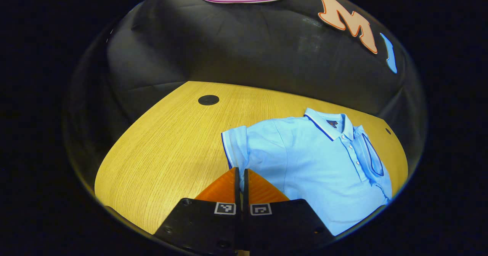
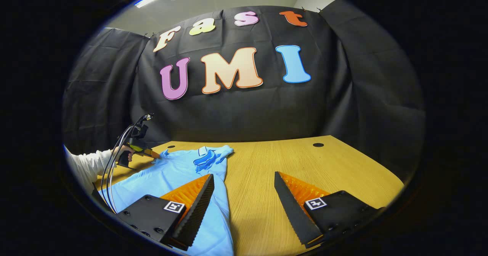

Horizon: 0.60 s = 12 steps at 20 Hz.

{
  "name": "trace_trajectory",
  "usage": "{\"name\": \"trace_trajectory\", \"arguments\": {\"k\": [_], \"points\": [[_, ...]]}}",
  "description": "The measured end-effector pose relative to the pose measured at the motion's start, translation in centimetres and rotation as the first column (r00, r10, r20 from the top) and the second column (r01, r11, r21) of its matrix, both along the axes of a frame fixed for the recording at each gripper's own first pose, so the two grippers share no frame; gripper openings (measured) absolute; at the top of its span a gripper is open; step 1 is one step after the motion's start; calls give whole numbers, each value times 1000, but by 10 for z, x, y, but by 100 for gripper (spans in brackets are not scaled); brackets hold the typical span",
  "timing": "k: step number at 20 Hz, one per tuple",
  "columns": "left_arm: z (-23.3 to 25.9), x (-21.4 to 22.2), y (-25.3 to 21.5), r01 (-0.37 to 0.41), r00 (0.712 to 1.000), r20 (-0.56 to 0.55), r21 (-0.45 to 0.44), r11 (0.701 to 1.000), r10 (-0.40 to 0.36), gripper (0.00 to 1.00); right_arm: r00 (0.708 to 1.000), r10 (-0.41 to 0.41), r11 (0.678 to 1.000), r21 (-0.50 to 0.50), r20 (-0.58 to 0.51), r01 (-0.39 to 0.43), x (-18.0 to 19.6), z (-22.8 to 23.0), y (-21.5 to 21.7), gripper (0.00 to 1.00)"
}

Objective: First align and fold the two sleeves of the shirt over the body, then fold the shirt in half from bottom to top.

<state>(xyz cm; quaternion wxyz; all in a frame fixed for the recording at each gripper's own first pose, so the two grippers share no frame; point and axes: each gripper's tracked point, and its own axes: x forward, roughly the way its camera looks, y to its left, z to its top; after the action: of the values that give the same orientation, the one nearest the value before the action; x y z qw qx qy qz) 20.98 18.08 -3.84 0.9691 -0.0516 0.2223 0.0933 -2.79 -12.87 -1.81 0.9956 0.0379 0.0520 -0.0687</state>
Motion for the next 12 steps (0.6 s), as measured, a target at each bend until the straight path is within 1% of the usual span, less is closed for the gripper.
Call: {"name": "trace_trajectory", "arguments": {"k": [1, 4, 6, 9, 10, 11, 12], "points": [[4, 2, -4, 6, 1000, 9, -3, 1000, -6, 0, 1000, 5, 1000, 1, -6, -5, 0, -2, 2, 98], [33, 11, -29, 55, 996, 75, -8, 998, -54, 1, 1000, 9, 1000, -4, -14, -9, 3, -4, 2, 98], [48, 18, -58, 112, 989, 99, -22, 994, -109, 0, 1000, 11, 1000, -3, -12, -11, 1, -3, 3, 98], [60, 24, -105, 208, 972, 121, -45, 977, -201, 0, 1000, 15, 1000, 1, -13, -15, -1, -4, 4, 98], [64, 27, -110, 220, 969, 125, -25, 975, -215, 0, 1000, 17, 1000, 3, -16, -17, 0, -4, 5, 98], [64, 29, -109, 215, 969, 123, 9, 977, -214, 0, 1000, 18, 1000, 4, -17, -18, 0, -3, 5, 98], [65, 29, -101, 191, 974, 117, 41, 981, -195, 0, 1000, 21, 1000, 2, -15, -21, 0, -3, 7, 98]]}}
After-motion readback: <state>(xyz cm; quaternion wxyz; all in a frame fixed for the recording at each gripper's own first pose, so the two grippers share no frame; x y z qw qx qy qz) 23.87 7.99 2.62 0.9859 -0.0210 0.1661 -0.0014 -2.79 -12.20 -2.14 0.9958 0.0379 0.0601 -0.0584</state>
